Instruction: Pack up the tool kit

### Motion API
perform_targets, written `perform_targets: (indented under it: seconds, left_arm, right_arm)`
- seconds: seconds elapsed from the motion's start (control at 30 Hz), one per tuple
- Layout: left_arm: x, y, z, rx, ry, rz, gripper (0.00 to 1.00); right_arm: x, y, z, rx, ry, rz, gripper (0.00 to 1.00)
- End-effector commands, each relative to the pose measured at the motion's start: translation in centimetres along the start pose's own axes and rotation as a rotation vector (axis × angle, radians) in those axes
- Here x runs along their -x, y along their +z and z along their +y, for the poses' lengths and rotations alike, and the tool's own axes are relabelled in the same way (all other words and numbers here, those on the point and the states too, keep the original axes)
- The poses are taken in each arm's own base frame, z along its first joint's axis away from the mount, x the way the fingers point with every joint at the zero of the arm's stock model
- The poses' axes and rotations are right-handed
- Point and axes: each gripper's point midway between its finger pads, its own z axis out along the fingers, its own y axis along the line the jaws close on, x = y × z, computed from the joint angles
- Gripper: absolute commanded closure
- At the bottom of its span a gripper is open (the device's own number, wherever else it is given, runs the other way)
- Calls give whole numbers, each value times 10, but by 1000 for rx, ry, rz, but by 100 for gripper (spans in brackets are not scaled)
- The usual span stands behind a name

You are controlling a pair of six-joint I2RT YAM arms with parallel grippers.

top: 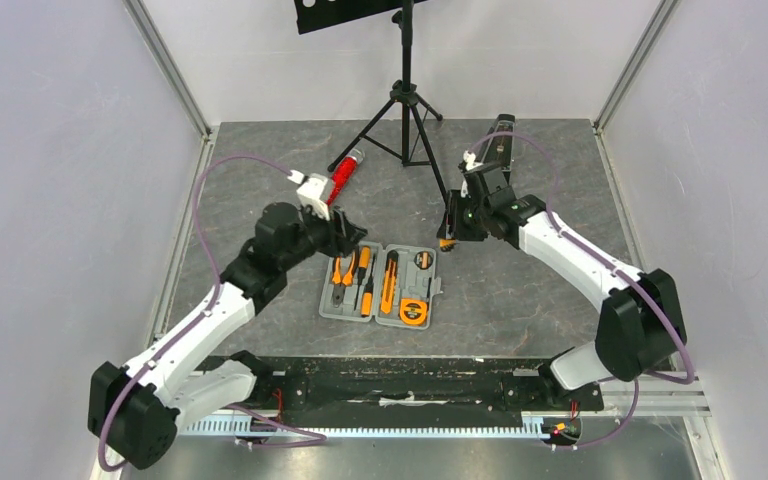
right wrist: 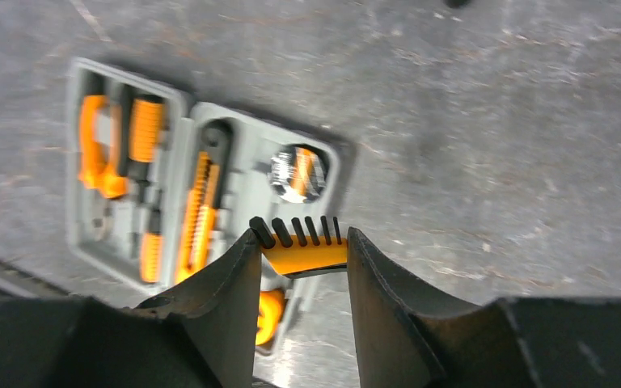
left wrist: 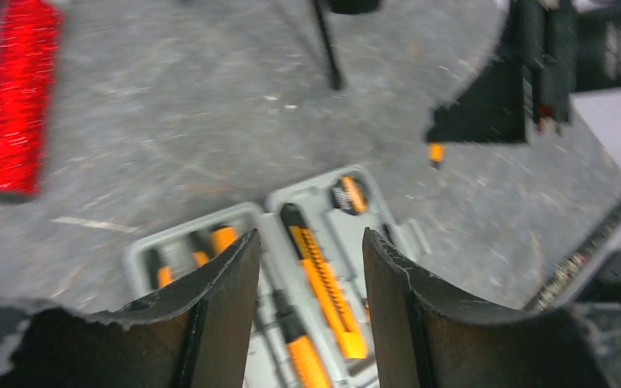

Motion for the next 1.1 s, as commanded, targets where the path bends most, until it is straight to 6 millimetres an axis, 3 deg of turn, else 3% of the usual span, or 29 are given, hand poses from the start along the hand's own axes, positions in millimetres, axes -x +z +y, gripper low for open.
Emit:
perform_targets:
  seconds: [0.0, 0.27, 0.47, 0.8, 1.07]
  left_arm:
    - [24, 8, -71, -257, 12, -158, 45]
    - [1, 33, -108, -359, 81, -200, 47]
    - [-6, 51, -123, -393, 120, -233, 49]
    - [-24, 71, -124, -375, 134, -188, 53]
    - [-26, 77, -122, -357, 96, -186, 64]
  right_arm:
    - [39, -26, 54, 248, 98, -128, 88]
    - [44, -47, 84, 435, 178, -161, 89]
    - [37, -50, 88, 482, 204, -158, 89]
    - [37, -55, 93, 518, 217, -163, 89]
    - [34, -58, 94, 534, 220, -166, 89]
